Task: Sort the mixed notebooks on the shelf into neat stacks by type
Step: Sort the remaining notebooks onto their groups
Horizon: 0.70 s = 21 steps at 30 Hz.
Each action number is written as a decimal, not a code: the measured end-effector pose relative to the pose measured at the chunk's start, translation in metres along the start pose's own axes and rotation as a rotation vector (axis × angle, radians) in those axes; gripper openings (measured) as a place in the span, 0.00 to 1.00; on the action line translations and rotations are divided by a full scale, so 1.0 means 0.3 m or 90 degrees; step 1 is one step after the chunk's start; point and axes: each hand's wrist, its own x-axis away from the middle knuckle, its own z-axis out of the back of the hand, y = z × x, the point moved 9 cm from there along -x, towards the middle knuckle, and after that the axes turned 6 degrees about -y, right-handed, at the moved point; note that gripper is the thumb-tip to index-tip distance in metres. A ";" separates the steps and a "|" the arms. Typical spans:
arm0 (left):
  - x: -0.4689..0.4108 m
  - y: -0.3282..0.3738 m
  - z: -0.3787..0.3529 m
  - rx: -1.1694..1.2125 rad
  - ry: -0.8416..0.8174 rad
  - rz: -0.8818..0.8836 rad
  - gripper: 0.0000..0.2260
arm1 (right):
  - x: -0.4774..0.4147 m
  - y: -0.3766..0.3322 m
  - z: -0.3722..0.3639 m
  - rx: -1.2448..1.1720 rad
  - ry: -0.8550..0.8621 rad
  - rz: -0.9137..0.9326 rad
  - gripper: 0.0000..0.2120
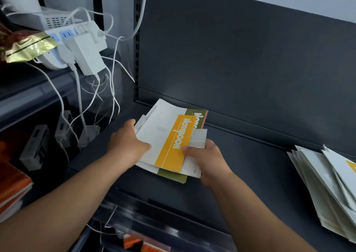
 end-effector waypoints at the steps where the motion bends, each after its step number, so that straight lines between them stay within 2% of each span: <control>1: 0.005 0.014 0.004 0.006 0.009 -0.014 0.40 | 0.003 -0.004 0.006 0.001 0.007 0.011 0.24; 5: 0.030 0.070 0.020 0.040 0.023 -0.052 0.39 | 0.028 -0.038 0.037 0.013 0.031 0.048 0.22; 7: 0.033 0.077 0.019 0.088 0.012 -0.056 0.35 | 0.046 -0.061 0.060 0.023 0.039 0.062 0.22; 9: 0.038 0.083 0.016 0.175 -0.012 -0.049 0.26 | 0.071 -0.089 0.089 0.030 0.044 0.082 0.22; 10: 0.043 0.091 0.017 0.226 -0.031 -0.044 0.18 | 0.086 -0.102 0.107 0.031 0.047 0.092 0.22; 11: 0.051 0.101 0.013 0.277 -0.064 -0.031 0.11 | 0.101 -0.113 0.128 0.030 0.051 0.104 0.21; 14: 0.083 0.143 -0.038 0.430 -0.206 0.013 0.09 | 0.156 -0.141 0.189 0.019 0.054 0.131 0.19; 17: 0.142 0.214 -0.125 0.516 -0.345 0.014 0.10 | 0.219 -0.161 0.268 -0.001 0.078 0.149 0.19; 21: 0.233 0.323 -0.245 0.530 -0.464 -0.029 0.12 | 0.311 -0.187 0.403 0.003 0.132 0.176 0.20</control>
